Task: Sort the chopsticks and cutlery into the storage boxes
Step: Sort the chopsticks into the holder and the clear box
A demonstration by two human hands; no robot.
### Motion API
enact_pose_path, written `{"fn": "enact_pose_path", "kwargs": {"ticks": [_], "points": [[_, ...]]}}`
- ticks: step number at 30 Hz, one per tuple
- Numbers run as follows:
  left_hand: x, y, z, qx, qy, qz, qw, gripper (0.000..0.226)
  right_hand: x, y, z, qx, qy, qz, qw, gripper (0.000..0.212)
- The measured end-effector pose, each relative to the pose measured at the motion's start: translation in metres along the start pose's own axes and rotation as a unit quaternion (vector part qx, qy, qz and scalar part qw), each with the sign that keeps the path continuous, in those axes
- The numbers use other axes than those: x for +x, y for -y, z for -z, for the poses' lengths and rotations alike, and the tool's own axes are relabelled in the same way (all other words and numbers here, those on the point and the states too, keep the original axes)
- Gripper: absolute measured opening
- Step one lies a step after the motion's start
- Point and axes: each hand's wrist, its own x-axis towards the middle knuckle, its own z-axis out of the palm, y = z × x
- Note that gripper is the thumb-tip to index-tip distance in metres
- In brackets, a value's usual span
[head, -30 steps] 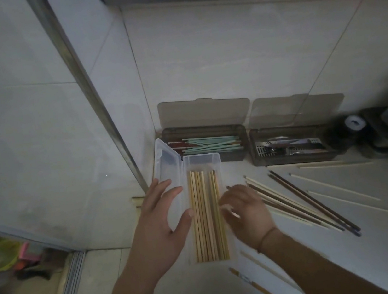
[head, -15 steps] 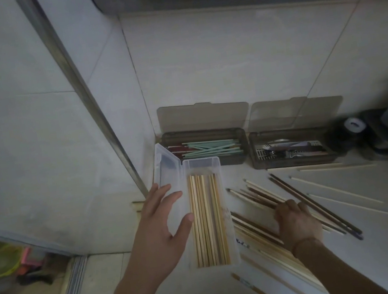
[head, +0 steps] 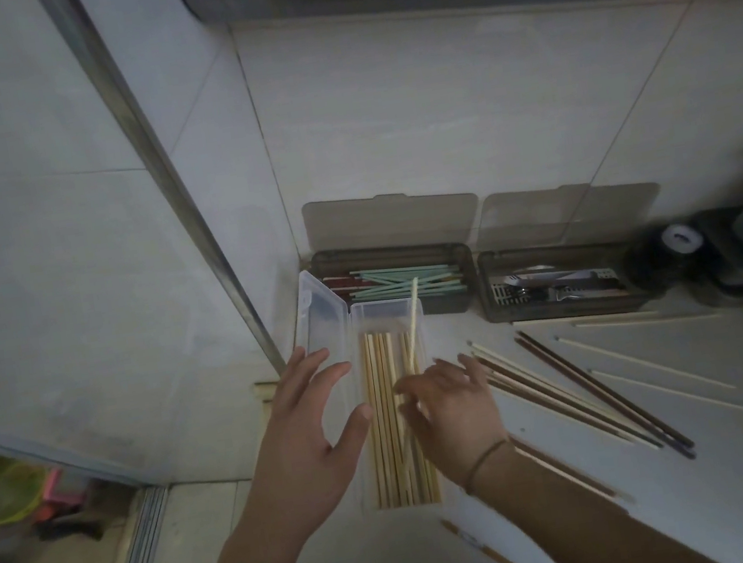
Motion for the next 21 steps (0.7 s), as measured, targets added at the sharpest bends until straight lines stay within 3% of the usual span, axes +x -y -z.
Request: {"fn": "enact_pose_path", "kwargs": {"ticks": [4,7,10,13,15,17,19,21], "points": [[0.000,-0.003,0.001,-0.005,0.001,0.008,1.000,0.055,-0.002,0.003,-0.027,-0.162,0.241,0.024,0.956,0.038],[-0.001,-0.004,0.002,-0.004,0.001,0.011,1.000,0.055,-0.001,0.005,-0.035,-0.240,0.298,0.070,0.921,0.043],[0.000,-0.005,0.002,0.006,0.002,0.016,1.000,0.057,-0.002,0.004,-0.037,-0.232,0.312,0.093,0.917,0.042],[0.000,-0.005,0.002,0.006,0.001,0.019,1.000,0.059,-0.006,-0.003,-0.032,-0.128,0.263,0.071,0.954,0.036],[0.000,-0.003,0.002,0.002,0.001,0.014,1.000,0.059,-0.010,-0.014,-0.021,0.007,0.136,0.065,0.989,0.027],[0.000,0.000,0.002,-0.001,0.001,0.013,1.000,0.059,-0.014,-0.037,-0.012,0.096,-0.022,0.056,0.994,0.015],[0.000,0.001,0.002,0.002,0.004,0.016,1.000,0.060,-0.017,-0.067,-0.004,0.093,-0.076,-0.034,0.992,0.015],[0.001,0.001,0.001,0.002,0.005,0.016,1.000,0.059,-0.019,-0.101,0.001,0.068,-0.043,-0.186,0.979,0.023]]}}
